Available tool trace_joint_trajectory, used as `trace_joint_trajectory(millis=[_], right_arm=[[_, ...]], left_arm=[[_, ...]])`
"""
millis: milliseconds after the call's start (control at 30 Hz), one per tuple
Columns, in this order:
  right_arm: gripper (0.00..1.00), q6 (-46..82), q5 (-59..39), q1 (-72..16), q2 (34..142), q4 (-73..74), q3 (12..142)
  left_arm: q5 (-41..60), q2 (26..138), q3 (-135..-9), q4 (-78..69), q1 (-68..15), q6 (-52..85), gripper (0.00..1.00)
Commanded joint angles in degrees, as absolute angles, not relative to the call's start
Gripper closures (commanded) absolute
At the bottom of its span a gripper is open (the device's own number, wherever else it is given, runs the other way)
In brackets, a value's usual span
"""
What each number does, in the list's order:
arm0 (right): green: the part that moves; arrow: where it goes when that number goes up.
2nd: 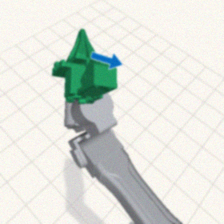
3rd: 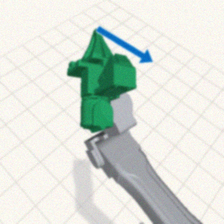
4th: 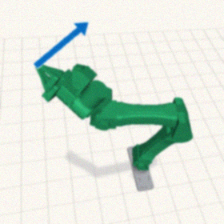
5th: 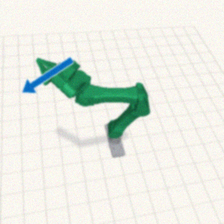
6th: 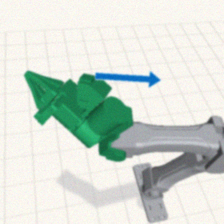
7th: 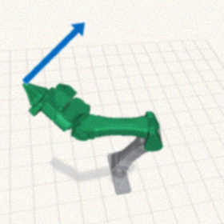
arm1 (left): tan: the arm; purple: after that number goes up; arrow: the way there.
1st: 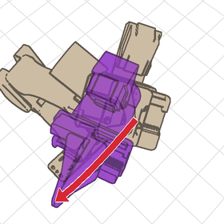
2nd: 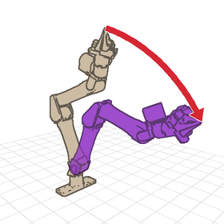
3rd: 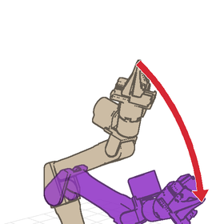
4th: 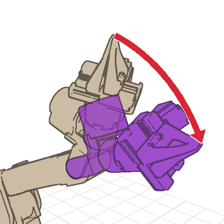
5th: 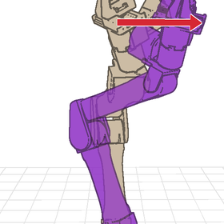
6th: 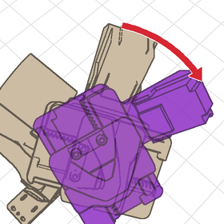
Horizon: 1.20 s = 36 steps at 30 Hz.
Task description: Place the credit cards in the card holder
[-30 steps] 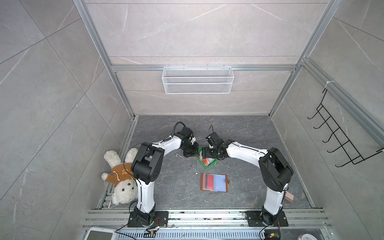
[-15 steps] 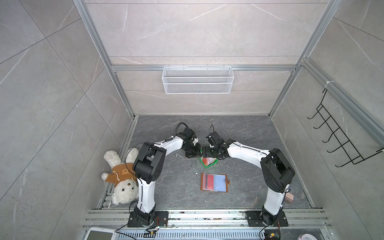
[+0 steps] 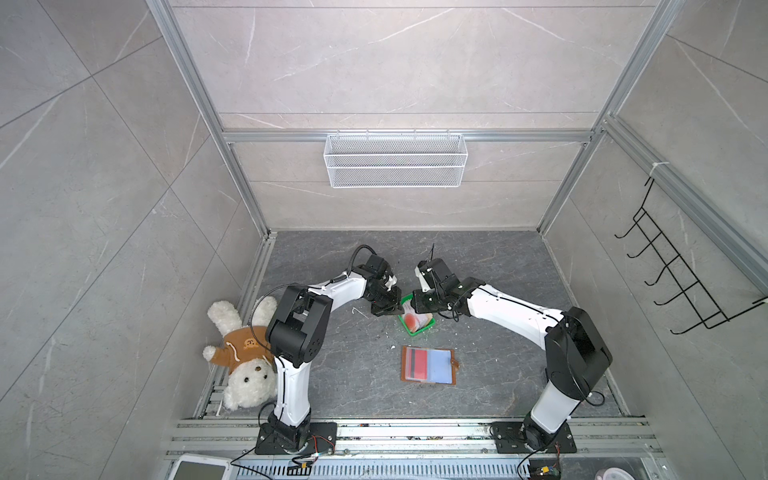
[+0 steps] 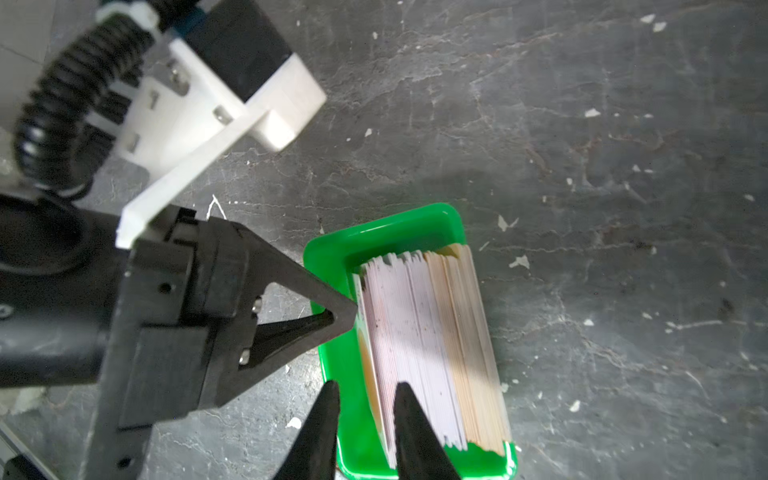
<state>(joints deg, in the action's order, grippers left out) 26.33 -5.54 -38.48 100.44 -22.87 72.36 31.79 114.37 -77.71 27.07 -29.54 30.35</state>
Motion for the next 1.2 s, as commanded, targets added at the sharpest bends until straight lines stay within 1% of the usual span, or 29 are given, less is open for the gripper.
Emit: trace_joint_trajectory(millis=[0,133,433,1167], right_arm=[[0.78,23.56,-9.1,-38.12,103.54,-22.11,74.57],[0.82,22.78,-9.75,-38.13,105.84,-22.43,76.79],[0.83,21.72,-9.23,-38.13,110.35,-23.98,81.17],[0.83,20.13,-6.24,-38.11,112.98,-25.92,83.13]], left_arm=[[32.01,114.94,-78.93,27.77,-29.74,29.1,0.94],[32.08,114.89,-78.92,27.63,-29.75,29.0,0.95],[32.17,114.84,-78.93,27.86,-29.79,28.83,0.95],[32.26,115.04,-78.95,27.76,-29.81,28.91,0.95]])
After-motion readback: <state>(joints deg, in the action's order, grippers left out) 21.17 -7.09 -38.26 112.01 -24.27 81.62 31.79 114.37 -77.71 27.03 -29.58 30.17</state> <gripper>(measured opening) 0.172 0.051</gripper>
